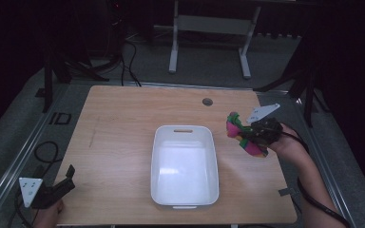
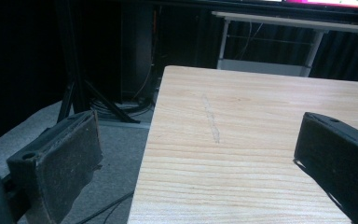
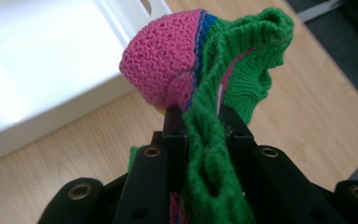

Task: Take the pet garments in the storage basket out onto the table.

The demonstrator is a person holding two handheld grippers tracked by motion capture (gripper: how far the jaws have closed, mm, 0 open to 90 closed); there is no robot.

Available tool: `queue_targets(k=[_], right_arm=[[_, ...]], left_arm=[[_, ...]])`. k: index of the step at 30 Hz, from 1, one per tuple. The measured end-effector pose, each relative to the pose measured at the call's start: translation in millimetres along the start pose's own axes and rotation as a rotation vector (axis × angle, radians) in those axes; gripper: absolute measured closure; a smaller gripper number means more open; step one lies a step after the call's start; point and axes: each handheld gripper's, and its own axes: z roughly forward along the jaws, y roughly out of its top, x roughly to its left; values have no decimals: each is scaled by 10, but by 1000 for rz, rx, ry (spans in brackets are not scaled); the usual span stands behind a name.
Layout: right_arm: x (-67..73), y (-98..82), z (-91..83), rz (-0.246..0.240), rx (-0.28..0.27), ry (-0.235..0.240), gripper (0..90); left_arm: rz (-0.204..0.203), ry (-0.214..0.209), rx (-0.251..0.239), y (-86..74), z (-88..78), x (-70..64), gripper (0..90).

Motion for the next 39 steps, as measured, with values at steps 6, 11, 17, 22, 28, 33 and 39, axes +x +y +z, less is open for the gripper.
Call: queue_targets(k=[6,11,17,22,28,33,39], right_arm=[[-9,-149,263,24,40,0,756],[-23,-322,558,56,78,-4,755],[-25,-410,765,78,88,-23,755],[-57,-478,1000,115,96,-42,753],[2,-531,1239,113,141,-15,745],[18,-573,1336,137,135,3,735],[1,-527,1241,133,146,-1,651]], left_arm=[[-1,0,0,0,0,1,12],[0,1,0,0,1,0,12],[2,3,1,0,-1,-1,12],[-1,2,0,0,0,1,12],[-2,0,-1,0,0,3,12],[-1,1,-1,0,0,1,12],[-2,0,0,0,-1,1,12]])
